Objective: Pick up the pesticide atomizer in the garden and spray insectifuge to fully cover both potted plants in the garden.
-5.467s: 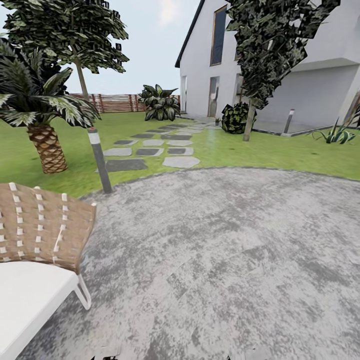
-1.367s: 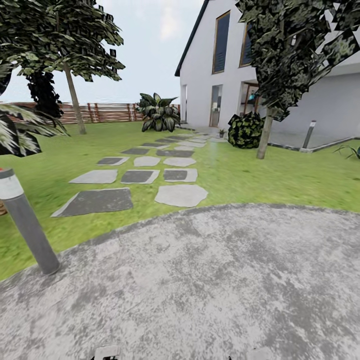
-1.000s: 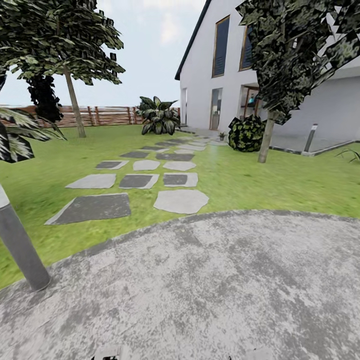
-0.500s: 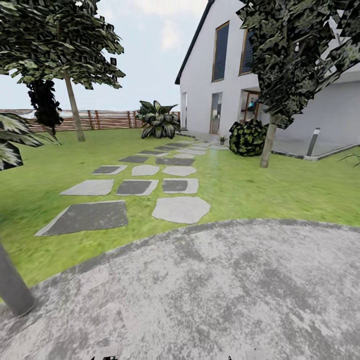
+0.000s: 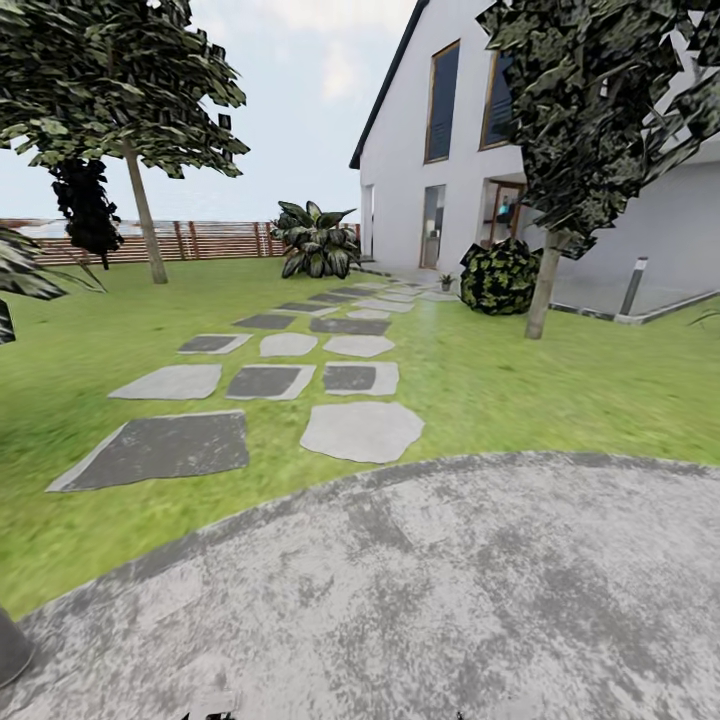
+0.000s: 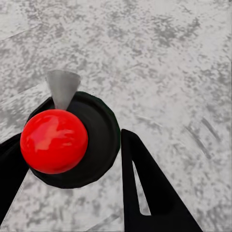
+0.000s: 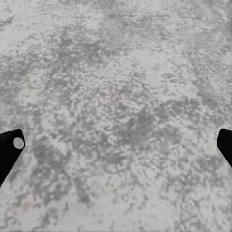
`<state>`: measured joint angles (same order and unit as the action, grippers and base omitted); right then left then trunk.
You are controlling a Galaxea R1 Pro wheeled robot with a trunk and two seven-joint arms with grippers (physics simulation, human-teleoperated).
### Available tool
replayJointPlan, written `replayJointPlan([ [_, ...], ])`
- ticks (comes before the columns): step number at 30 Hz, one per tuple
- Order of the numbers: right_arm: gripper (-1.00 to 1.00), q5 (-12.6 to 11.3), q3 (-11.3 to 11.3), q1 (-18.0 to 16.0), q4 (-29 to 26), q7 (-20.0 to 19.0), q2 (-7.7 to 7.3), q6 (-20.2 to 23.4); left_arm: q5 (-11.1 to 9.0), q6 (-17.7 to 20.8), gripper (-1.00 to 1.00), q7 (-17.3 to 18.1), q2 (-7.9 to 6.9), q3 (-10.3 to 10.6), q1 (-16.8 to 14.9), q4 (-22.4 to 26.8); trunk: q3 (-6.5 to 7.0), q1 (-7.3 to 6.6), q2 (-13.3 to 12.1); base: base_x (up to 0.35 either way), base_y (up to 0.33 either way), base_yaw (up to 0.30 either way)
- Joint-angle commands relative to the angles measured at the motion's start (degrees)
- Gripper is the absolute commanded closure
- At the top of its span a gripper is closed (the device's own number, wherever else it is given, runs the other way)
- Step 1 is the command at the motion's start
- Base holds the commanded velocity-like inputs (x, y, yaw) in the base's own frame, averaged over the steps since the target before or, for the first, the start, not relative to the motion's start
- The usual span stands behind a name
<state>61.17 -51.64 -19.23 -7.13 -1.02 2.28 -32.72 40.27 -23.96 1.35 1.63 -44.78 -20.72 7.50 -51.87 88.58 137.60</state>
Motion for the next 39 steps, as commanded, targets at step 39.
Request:
replayJointPlan([
  [39, -1.00, 0.4, -0.5, 0.0, -0.1, -0.1, 0.09, -0.1, 0.4, -0.1, 1.00, 0.1, 0.04, -0.4, 0.0, 0.1, -2.79, 0.02, 0.0, 0.338, 0.000, 0.000],
])
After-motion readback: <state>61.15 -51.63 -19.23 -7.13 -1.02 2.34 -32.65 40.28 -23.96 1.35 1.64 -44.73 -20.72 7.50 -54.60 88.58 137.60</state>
